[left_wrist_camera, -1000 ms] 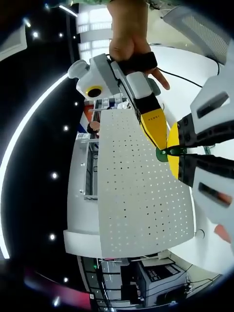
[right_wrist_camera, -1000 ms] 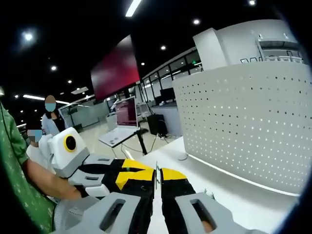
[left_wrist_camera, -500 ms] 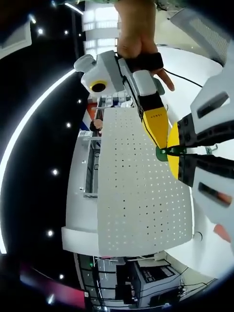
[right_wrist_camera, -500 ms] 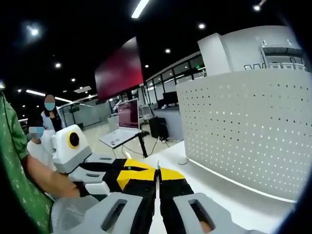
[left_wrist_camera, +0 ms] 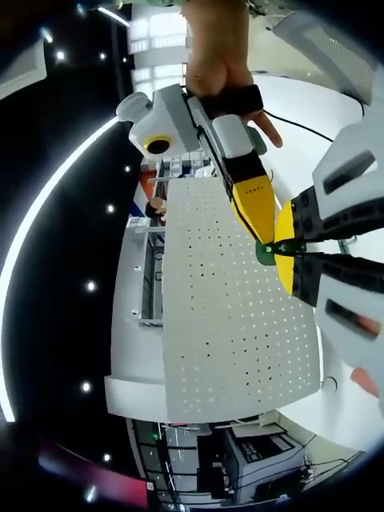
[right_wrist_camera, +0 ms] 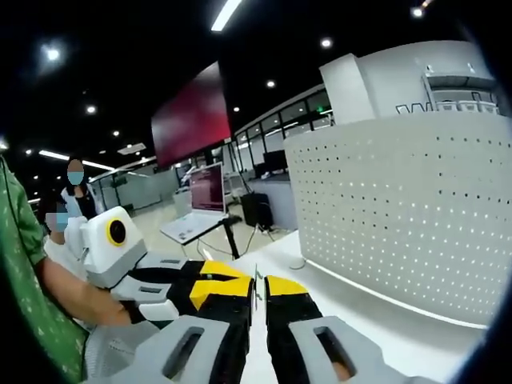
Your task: Insert the hook assembly into the mounting plate slot until the hook locks in place.
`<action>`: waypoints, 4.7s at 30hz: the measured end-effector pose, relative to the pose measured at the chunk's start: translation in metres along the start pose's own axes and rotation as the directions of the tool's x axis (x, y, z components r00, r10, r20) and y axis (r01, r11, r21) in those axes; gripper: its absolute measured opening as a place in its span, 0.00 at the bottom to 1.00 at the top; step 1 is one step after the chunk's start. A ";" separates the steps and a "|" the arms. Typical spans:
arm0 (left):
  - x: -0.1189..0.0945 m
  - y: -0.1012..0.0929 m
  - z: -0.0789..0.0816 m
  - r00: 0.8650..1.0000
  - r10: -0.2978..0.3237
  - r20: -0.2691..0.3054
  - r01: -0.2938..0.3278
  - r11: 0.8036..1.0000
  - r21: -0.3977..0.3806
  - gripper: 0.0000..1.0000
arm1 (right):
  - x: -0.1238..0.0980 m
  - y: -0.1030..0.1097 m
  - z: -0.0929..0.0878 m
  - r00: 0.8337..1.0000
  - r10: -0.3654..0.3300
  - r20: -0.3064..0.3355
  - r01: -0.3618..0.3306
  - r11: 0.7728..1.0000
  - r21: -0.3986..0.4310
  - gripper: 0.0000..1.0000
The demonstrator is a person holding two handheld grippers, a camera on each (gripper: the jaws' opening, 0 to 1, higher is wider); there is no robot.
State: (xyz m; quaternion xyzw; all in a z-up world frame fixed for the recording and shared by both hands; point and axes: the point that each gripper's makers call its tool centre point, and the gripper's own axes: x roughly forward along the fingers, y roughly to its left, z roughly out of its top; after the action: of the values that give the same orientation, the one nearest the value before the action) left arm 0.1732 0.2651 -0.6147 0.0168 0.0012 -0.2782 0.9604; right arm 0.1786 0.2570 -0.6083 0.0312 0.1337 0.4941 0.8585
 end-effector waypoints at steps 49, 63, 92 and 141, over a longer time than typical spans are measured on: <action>0.003 0.032 0.013 0.995 0.094 0.025 -0.094 0.995 0.015 0.03 | -0.059 -0.054 0.008 0.934 -0.345 0.093 0.354 0.929 -0.109 1.00; 0.016 0.082 0.046 0.982 0.173 0.077 -0.177 0.983 0.044 0.03 | -0.066 -0.051 0.014 0.927 -0.355 0.118 0.366 0.927 -0.085 1.00; 0.078 0.202 0.109 0.910 0.370 0.187 -0.391 0.916 0.088 0.03 | -0.072 -0.063 0.019 0.919 -0.383 0.097 0.390 0.919 -0.063 1.00; 0.124 0.267 0.097 0.866 0.469 0.174 -0.487 0.869 0.086 0.03 | -0.070 -0.082 0.014 0.912 -0.406 0.059 0.409 0.912 -0.047 0.97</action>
State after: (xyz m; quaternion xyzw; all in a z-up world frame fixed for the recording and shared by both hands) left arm 0.4200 0.4213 -0.5108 0.0572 -0.0917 -0.0314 0.9936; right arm 0.2183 0.1566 -0.5959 -0.0104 0.1022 0.3071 0.9461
